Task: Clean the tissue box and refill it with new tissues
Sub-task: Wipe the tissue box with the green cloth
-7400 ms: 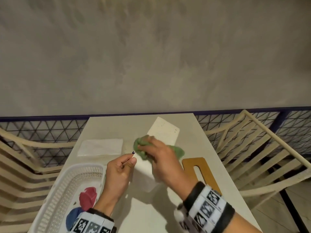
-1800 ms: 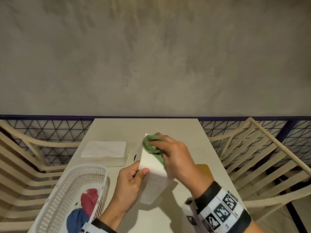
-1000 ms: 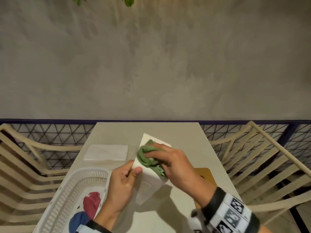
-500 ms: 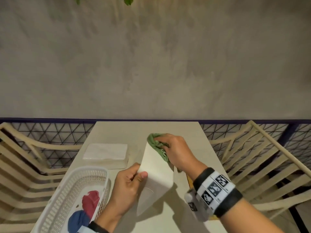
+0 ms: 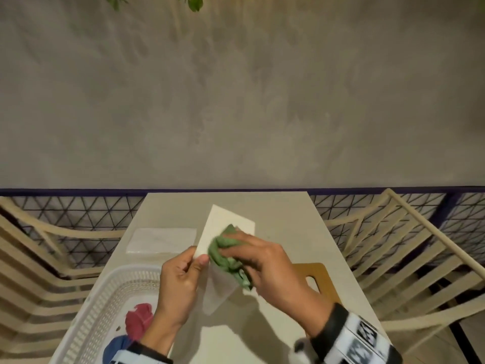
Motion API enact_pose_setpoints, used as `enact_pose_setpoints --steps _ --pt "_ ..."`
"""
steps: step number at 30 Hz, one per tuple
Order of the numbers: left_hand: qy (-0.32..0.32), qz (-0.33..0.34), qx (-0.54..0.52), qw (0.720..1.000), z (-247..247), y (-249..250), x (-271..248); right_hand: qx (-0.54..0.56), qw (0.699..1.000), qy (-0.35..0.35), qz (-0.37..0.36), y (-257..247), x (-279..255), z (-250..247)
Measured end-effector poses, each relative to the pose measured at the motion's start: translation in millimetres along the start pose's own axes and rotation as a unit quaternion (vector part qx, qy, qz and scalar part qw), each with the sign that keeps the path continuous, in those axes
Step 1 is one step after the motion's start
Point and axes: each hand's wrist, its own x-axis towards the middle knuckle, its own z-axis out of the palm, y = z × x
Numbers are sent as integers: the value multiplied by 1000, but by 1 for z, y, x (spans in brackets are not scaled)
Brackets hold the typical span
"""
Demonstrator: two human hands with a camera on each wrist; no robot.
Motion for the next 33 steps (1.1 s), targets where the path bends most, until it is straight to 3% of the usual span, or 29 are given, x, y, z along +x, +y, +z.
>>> enact_pose_setpoints --steps 2,5,7,10,12,15,17,20,22,24,26,28,29,33 --pt "-14 3 13 1000 0 0 -4 -12 999 18 43 17 -14 -7" --pt "-26 5 14 1000 10 2 -8 -42 991 72 108 31 7 -9" --pt "-16 11 7 1000 11 2 -5 -27 995 75 67 10 22 0" --pt "-16 7 -33 999 4 -3 -1 1 998 57 -19 -4 -4 4" --pt "-35 3 -19 999 4 -2 -6 -10 999 42 29 12 -17 -8" --pt "-51 4 2 999 17 1 -13 -74 989 32 127 33 6 -19" --pt "-25 2 -18 1000 19 2 -9 -45 993 37 101 14 23 -11" --pt "2 -5 -28 1000 12 2 0 -10 999 39 5 -4 -3 2" --pt "-7 -11 -25 1000 10 2 1 31 997 66 20 3 -27 0" --pt "-34 -21 -41 998 15 5 -1 120 975 142 121 20 -32 -4" --pt "-56 -53 -65 995 23 13 -2 261 913 224 220 27 -27 -5" --pt "-69 -109 -75 989 31 18 -1 359 852 270 268 27 -22 -5" --pt "-71 -140 -73 985 34 18 1 378 836 284 279 27 -22 -4" --pt "-88 -229 -170 954 36 16 12 375 833 302 271 30 -28 -6"
